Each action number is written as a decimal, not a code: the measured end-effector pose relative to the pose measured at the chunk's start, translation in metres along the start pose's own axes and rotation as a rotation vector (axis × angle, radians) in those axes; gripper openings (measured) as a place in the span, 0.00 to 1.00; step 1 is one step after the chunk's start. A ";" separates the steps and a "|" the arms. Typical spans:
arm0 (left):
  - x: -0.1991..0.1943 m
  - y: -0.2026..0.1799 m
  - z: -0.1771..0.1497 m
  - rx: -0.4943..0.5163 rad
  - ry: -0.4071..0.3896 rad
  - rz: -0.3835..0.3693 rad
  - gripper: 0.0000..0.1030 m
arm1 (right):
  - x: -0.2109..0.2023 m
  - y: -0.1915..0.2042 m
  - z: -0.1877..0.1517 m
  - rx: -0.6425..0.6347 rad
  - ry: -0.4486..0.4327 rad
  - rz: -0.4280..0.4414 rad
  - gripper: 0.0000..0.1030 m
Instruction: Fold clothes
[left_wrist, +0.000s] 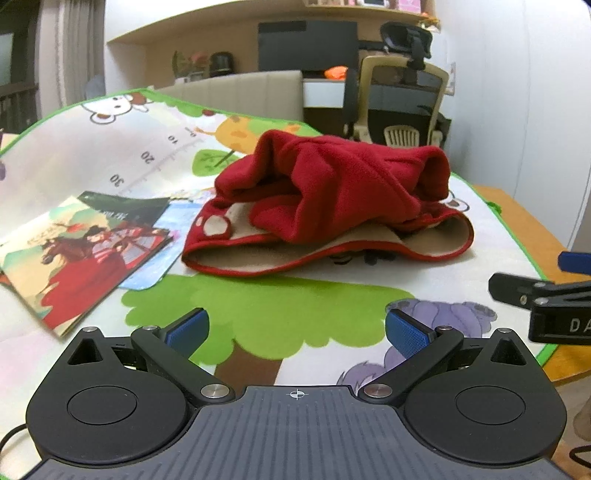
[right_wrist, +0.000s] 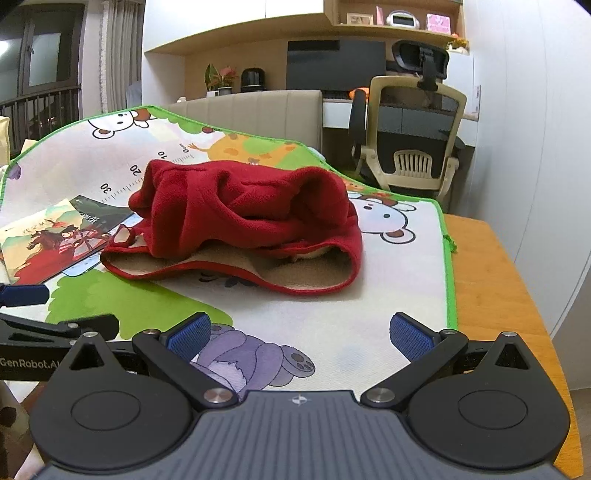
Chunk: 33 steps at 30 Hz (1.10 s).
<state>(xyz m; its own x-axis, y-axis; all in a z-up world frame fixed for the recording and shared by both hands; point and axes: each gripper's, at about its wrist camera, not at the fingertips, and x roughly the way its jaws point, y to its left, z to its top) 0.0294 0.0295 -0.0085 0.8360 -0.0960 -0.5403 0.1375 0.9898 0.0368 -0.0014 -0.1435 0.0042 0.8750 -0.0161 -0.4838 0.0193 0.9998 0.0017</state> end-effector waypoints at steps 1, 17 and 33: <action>-0.001 0.000 -0.001 -0.001 0.006 0.001 1.00 | -0.001 0.001 0.000 -0.003 -0.001 0.000 1.00; -0.003 0.000 0.000 -0.016 0.015 -0.007 1.00 | 0.001 0.003 -0.002 -0.008 0.010 0.008 1.00; -0.002 0.000 -0.001 -0.022 0.021 -0.005 1.00 | 0.003 0.000 -0.004 -0.002 0.020 0.012 1.00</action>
<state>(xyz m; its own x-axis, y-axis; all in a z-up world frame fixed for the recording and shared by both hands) 0.0273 0.0301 -0.0083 0.8237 -0.0993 -0.5582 0.1303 0.9914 0.0159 -0.0012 -0.1432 -0.0008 0.8654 -0.0043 -0.5011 0.0084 0.9999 0.0058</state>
